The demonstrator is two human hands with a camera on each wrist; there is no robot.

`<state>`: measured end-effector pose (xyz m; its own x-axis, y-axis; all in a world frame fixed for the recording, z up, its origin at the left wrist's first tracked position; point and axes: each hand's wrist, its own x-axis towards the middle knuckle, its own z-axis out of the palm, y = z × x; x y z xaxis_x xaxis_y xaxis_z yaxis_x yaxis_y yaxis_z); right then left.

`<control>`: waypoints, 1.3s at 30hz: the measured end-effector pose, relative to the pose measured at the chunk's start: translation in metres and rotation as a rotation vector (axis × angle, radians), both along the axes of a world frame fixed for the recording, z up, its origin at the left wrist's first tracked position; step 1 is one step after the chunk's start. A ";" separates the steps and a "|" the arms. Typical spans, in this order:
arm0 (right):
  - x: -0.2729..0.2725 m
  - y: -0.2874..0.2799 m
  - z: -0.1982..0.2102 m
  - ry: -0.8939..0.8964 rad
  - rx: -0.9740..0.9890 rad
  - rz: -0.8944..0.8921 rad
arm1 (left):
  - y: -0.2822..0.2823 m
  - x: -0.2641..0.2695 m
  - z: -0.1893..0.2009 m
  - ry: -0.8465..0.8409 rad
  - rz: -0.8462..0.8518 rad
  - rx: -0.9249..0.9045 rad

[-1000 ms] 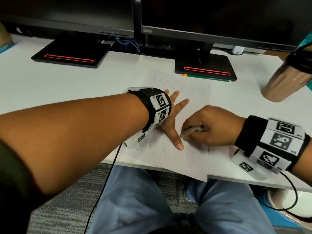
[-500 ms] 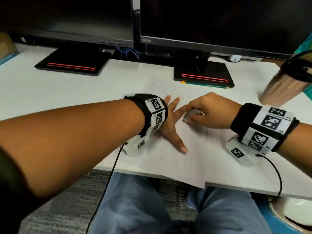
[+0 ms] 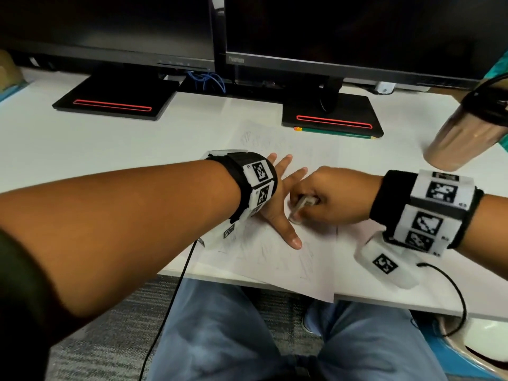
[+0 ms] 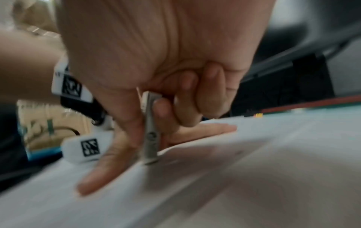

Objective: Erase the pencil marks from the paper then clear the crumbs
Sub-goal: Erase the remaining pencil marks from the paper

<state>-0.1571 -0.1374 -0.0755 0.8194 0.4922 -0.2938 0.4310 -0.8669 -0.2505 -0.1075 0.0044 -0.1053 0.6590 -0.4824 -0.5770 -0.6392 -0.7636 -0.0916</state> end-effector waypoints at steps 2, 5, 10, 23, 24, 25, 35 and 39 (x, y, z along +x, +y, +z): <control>0.010 -0.004 0.002 -0.066 -0.052 -0.073 | -0.001 0.000 0.000 0.002 -0.002 0.000; 0.015 -0.004 -0.001 -0.075 -0.055 -0.071 | -0.002 0.001 -0.002 0.007 0.001 0.017; 0.015 -0.002 0.002 -0.016 -0.059 -0.106 | -0.002 0.000 0.000 0.009 0.010 0.012; -0.007 0.005 -0.003 0.017 0.048 0.011 | 0.000 -0.002 0.001 0.002 0.013 -0.004; -0.007 0.004 -0.001 0.040 0.053 0.000 | 0.000 -0.002 0.002 0.003 0.014 -0.004; -0.004 0.002 0.001 0.046 0.062 -0.039 | -0.001 -0.003 0.002 0.002 0.017 -0.006; -0.008 -0.005 0.005 -0.008 0.087 -0.104 | 0.000 -0.001 0.002 -0.013 0.018 -0.019; -0.015 0.001 0.001 0.067 0.067 -0.064 | 0.000 -0.001 0.001 -0.014 0.021 -0.022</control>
<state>-0.1724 -0.1368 -0.0747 0.8293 0.4600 -0.3174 0.3555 -0.8724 -0.3355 -0.1082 0.0040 -0.1043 0.6769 -0.4805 -0.5576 -0.6216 -0.7788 -0.0835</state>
